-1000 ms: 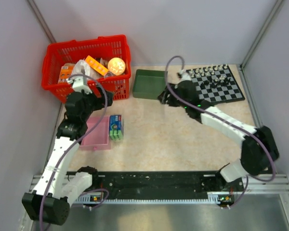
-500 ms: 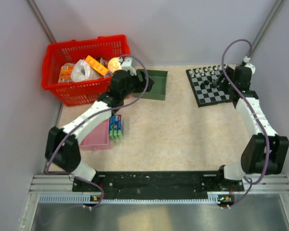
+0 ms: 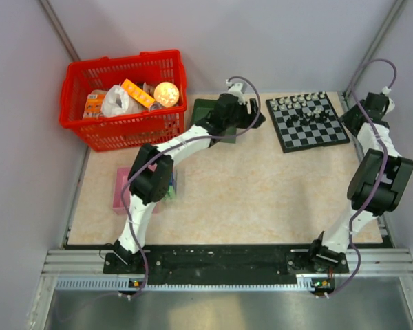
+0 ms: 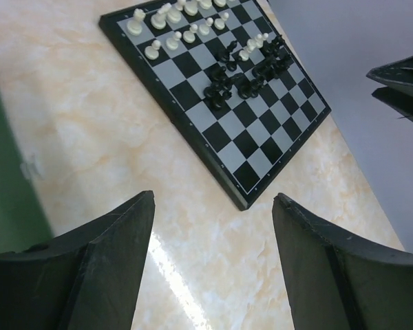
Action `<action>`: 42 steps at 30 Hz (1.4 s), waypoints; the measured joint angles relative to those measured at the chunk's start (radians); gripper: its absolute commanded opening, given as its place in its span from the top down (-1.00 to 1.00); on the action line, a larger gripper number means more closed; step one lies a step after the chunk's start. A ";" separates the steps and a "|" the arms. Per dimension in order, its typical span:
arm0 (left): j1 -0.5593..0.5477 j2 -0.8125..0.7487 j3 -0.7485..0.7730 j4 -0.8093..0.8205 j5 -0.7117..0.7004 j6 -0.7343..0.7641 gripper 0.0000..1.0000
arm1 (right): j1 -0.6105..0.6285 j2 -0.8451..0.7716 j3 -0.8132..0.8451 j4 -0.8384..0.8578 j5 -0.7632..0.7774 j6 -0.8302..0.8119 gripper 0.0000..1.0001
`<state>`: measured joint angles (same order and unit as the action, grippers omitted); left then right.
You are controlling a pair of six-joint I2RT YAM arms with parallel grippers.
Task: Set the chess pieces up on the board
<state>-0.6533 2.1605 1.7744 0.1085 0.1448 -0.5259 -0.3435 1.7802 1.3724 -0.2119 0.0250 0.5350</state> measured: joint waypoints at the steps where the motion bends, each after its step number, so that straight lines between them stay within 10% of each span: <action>1: -0.007 0.027 0.026 0.002 0.003 -0.002 -0.49 | -0.014 0.029 0.013 0.002 -0.010 0.006 0.09; 42: -0.055 0.528 0.429 0.037 0.076 -0.243 -0.15 | -0.075 0.573 0.484 -0.017 -0.102 -0.056 0.45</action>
<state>-0.7078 2.6888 2.2036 0.1455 0.2203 -0.7685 -0.4187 2.3531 1.8561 -0.2287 -0.0769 0.4793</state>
